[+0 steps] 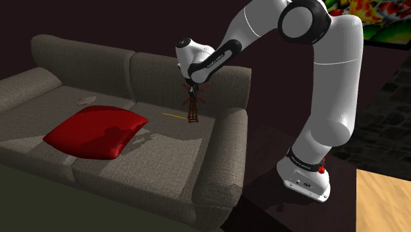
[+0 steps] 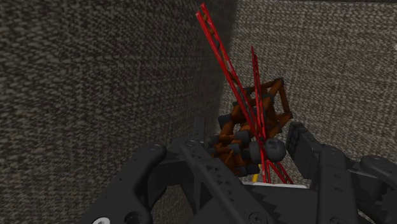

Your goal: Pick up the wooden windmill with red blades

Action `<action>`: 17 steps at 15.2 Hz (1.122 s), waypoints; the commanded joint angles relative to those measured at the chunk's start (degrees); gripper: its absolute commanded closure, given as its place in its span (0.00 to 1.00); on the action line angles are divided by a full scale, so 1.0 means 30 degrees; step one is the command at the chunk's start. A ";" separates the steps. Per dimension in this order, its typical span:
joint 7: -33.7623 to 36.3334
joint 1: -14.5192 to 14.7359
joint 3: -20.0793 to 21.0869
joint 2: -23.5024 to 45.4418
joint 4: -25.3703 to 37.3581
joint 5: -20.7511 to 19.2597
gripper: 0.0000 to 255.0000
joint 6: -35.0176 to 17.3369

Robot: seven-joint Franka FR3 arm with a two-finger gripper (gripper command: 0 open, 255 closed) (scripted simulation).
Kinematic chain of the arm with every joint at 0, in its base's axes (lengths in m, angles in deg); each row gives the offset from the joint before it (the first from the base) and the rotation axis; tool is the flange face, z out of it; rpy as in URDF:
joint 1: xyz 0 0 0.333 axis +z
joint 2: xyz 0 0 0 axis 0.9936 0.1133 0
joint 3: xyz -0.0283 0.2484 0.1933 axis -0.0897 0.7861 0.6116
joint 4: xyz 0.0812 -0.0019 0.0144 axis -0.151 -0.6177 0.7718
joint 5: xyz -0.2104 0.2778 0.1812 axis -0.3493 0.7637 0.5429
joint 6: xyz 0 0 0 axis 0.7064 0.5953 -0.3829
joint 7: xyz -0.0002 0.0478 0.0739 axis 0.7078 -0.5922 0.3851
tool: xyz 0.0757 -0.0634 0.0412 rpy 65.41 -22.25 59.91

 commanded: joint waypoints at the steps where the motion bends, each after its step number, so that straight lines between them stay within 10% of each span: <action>1: 0.0004 -0.0008 -0.0011 0.0008 -0.0011 -0.0006 1.00 -0.0003; 17: -0.1057 -0.0082 0.0239 -0.1451 0.0503 0.0714 1.00 0.1797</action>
